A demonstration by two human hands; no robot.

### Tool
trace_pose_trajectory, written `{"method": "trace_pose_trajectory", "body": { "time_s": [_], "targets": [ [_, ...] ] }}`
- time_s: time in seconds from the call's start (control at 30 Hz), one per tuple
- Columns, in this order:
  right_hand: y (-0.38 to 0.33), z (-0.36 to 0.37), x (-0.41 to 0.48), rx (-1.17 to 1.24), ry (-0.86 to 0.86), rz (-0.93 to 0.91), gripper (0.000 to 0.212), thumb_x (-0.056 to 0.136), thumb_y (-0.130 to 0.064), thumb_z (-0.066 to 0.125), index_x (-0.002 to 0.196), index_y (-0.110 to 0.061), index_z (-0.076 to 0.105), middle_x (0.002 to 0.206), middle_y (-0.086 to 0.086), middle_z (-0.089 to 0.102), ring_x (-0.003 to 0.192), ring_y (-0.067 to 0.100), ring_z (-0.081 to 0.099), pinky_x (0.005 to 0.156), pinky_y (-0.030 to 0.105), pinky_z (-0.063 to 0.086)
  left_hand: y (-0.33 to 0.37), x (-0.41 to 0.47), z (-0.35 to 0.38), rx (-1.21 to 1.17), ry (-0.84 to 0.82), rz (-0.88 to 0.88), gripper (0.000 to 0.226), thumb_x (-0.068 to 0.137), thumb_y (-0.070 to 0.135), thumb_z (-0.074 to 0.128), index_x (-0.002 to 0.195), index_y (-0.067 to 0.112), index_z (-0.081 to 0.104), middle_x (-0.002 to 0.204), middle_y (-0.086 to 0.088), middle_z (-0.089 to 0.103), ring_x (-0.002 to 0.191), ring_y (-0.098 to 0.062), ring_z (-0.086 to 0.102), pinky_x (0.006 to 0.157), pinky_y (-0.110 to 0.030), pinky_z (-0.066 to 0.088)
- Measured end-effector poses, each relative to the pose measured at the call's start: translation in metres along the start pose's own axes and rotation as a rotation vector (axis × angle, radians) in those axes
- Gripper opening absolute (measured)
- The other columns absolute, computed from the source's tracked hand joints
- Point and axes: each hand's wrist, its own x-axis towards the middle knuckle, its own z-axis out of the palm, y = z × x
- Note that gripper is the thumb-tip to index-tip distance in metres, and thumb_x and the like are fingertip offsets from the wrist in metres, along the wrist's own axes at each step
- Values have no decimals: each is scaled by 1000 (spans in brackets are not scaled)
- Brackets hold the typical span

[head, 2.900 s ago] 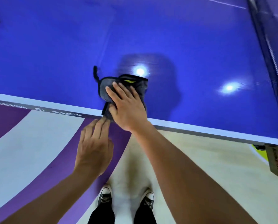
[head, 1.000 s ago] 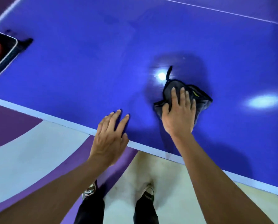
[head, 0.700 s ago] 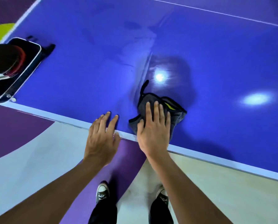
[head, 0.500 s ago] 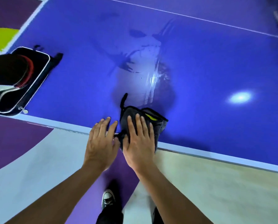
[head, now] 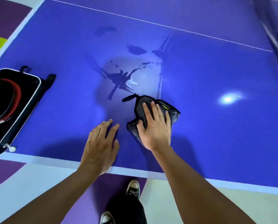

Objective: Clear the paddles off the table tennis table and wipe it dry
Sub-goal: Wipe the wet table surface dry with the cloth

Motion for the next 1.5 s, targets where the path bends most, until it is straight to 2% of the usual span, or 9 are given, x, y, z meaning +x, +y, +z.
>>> {"method": "trace_pose_trajectory", "body": {
  "time_s": [0.23, 0.43, 0.6, 0.67, 0.77, 0.87, 1.2, 1.4, 1.5],
  "targets": [
    [23, -1, 126, -15, 46, 70, 67, 97, -55, 26, 161, -35, 20, 170, -5, 13, 157, 12, 5, 127, 44, -1, -27, 122, -4, 47, 66, -2, 49, 98, 28, 38, 137, 4, 55, 146, -20, 48, 127, -42, 51, 104, -52, 43],
    [55, -7, 284, -35, 57, 119, 66, 98, -53, 31, 161, -35, 21, 170, -4, 15, 156, 13, 8, 127, 45, -1, -53, 278, -8, 78, 116, 52, 52, 99, 29, 34, 141, 4, 51, 148, -21, 45, 128, -44, 49, 105, -53, 39],
    [78, -13, 406, -42, 40, 120, 65, 98, -53, 27, 161, -36, 21, 170, -4, 13, 156, 12, 8, 127, 45, -1, -69, 403, -15, -11, 210, -68, 55, 97, 32, 37, 147, 9, 45, 158, -17, 33, 132, -41, 43, 112, -51, 36],
    [83, -16, 444, -38, 39, 130, 65, 99, -53, 27, 161, -36, 22, 170, -4, 13, 156, 13, 9, 127, 45, 0, -75, 432, -12, -7, 192, -97, 57, 97, 33, 35, 147, 8, 44, 157, -17, 34, 134, -40, 42, 113, -50, 35],
    [86, -16, 492, -50, 42, 127, 64, 99, -54, 27, 161, -35, 21, 170, -4, 13, 156, 14, 10, 127, 46, 1, -83, 440, -3, 79, 149, -42, 55, 101, 34, 29, 146, 6, 44, 154, -19, 39, 139, -40, 40, 114, -50, 34],
    [82, -20, 529, -60, 25, 143, 65, 99, -53, 26, 161, -34, 20, 170, -4, 12, 156, 15, 9, 127, 46, 2, -85, 438, -4, 40, 149, -51, 52, 102, 32, 30, 146, 8, 43, 155, -17, 39, 145, -37, 35, 117, -48, 31],
    [72, -23, 519, -70, -47, 93, 64, 101, -48, 27, 162, -36, 14, 171, -3, 6, 157, 14, 2, 127, 46, -4, -80, 435, -7, 26, 90, -89, 50, 105, 29, 32, 150, 11, 40, 161, -12, 32, 150, -31, 26, 123, -44, 23],
    [34, -11, 441, -41, -33, 3, 71, 92, -53, 24, 161, -37, 18, 171, -4, 10, 157, 14, 5, 127, 47, 1, -83, 438, -4, 3, 103, -52, 46, 104, 25, 35, 147, 10, 42, 158, -14, 35, 146, -35, 31, 121, -46, 24],
    [9, -4, 399, -28, -24, 30, 66, 98, -51, 29, 161, -37, 18, 171, -4, 9, 157, 13, 3, 127, 46, -2, -88, 437, -3, -32, 118, -62, 46, 103, 23, 41, 147, 10, 43, 159, -15, 34, 147, -34, 29, 122, -44, 20]
  ]
}}
